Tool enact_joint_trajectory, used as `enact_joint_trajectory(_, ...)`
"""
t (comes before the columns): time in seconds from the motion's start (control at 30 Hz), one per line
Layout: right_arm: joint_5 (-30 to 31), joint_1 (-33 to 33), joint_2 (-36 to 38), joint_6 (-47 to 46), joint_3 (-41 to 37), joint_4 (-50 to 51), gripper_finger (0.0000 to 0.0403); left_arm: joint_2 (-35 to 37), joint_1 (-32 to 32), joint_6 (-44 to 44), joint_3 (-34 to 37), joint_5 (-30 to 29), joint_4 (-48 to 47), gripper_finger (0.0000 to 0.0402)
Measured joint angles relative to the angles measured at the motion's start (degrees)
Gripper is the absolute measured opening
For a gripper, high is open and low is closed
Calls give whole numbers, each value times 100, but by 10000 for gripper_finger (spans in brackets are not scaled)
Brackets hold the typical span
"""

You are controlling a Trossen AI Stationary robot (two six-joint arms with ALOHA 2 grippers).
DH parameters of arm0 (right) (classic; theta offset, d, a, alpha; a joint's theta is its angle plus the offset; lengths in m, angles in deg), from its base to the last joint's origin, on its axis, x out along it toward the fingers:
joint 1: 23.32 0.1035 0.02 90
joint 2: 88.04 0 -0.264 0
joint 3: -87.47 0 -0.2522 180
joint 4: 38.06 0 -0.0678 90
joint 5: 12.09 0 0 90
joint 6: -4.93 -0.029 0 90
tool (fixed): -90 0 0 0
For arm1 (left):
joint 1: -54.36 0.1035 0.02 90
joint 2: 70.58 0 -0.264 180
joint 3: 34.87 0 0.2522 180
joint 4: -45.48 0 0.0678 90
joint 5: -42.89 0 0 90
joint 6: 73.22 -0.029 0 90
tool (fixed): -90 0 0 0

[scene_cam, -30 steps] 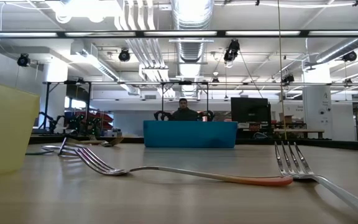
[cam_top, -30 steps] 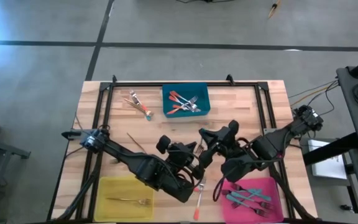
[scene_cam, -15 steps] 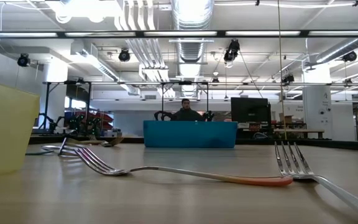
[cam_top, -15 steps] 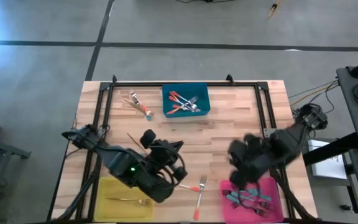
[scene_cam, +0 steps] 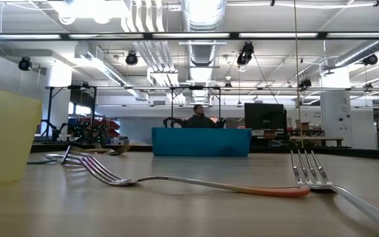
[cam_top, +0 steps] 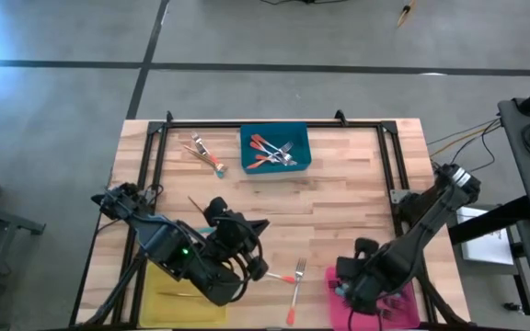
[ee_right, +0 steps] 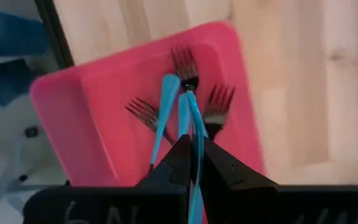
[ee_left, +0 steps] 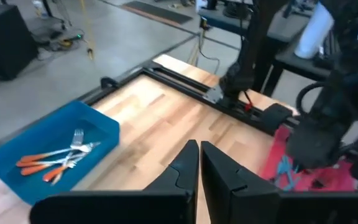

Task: Sort silverware by color (type)
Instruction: Put the blue fork into the pink bin, then put the orange fork into the blue bin

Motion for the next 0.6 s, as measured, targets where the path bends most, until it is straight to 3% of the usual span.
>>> enact_joint_trajectory(0.1, -104, 20, -79, -131, -219, -89, 9, -7, 0, -15, 0, 304, -1, 0)
enact_joint_trajectory(0.23, -201, 12, -82, -70, -261, -82, 21, -13, 0, 14, 2, 1315, -5, 0)
enact_joint_trajectory(0.43, -172, 12, -52, 207, -256, -89, 71, -185, -63, 462, 10, 2209, -4, 3)
enact_joint_trajectory(0.6, -175, 16, -19, 275, -256, -48, 119, -475, -62, 522, 13, 3106, -2, 31)
